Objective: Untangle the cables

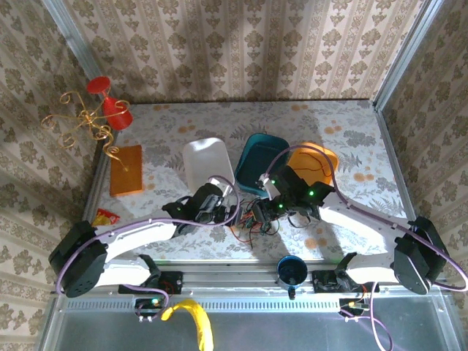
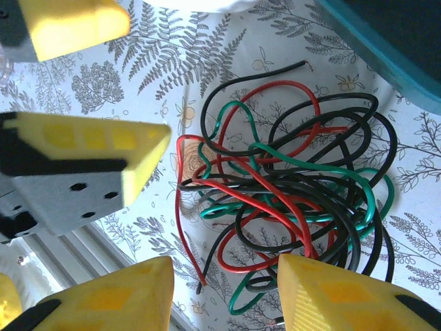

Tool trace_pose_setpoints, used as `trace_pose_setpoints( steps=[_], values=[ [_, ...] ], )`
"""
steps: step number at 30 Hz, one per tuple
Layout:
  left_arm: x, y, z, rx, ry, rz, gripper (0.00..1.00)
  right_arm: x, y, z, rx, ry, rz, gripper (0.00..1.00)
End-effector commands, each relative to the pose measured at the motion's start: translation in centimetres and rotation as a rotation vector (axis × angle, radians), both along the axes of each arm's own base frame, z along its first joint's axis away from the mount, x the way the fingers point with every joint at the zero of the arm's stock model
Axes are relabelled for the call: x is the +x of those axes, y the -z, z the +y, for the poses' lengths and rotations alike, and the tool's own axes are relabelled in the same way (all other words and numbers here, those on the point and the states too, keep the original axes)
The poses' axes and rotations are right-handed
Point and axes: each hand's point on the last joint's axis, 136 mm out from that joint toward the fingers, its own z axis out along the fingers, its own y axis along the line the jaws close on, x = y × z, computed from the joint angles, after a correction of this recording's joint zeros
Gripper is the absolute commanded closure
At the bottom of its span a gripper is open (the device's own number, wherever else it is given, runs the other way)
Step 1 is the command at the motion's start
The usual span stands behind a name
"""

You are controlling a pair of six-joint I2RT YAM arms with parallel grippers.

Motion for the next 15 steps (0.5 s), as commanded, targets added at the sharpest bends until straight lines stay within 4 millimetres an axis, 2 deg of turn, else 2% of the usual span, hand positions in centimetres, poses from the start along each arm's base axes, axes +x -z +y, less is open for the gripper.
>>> trace_pose_setpoints(
  steps=[1, 7, 15],
  values=[
    [-1.8, 1.8, 1.5, 0.045, 0.005, 0.094, 0.07, -0.8, 1.6, 0.1, -0.018, -0.033, 0.042, 0.55],
    [-2.5, 3.0, 1.0, 0.054, 0.052, 0.128, 0.13, -1.1, 4.6, -0.9, -0.066, 0.008, 0.102, 0.56],
    [-2.4, 4.8, -0.7, 0.074, 0.124, 0.161, 0.23, -0.9, 5.7, -1.3, -0.049, 0.037, 0.135, 0.57]
  ],
)
